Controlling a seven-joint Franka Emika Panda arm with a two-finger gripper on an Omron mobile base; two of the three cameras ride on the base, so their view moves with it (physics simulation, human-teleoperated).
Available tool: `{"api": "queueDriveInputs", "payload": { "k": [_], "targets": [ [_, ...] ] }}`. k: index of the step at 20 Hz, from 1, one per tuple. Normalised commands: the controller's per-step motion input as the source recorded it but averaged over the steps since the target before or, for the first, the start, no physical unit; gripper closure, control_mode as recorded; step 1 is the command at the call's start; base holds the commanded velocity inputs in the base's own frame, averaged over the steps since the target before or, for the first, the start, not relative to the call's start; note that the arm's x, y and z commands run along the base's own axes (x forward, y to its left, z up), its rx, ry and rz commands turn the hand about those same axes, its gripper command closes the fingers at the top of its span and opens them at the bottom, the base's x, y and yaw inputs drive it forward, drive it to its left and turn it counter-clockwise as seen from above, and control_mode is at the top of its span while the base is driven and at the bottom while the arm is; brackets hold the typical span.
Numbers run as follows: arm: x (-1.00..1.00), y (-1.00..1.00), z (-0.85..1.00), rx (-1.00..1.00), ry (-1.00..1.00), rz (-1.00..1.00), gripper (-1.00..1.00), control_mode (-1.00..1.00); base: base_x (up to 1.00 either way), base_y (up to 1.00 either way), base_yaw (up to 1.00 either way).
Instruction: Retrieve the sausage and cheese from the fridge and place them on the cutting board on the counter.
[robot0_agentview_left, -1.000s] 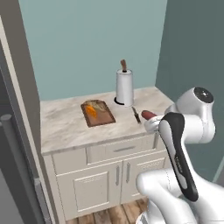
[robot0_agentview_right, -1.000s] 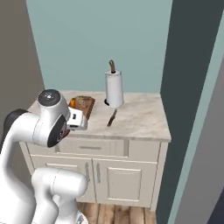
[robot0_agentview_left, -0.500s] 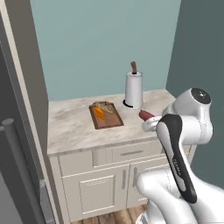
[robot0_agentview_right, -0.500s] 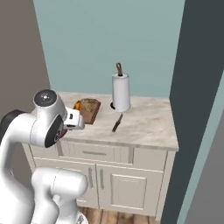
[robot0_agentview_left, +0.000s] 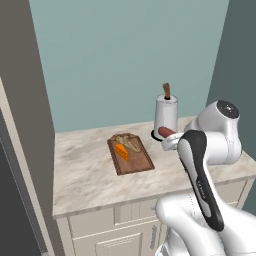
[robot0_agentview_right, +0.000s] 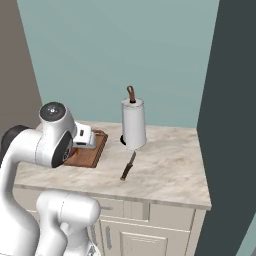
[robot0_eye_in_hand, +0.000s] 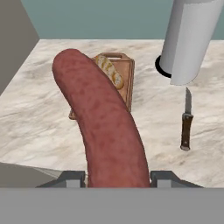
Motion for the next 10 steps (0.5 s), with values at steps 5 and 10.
{"api": "queueDriveInputs", "payload": {
  "k": [5,10],
  "targets": [
    [0.0,0.0,0.0,0.0,0.0,0.0,1.0,1.0,0.0,0.0,0.0],
    [0.0,0.0,0.0,0.0,0.0,0.0,1.0,1.0,0.0,0.0,0.0]
  ]
}}
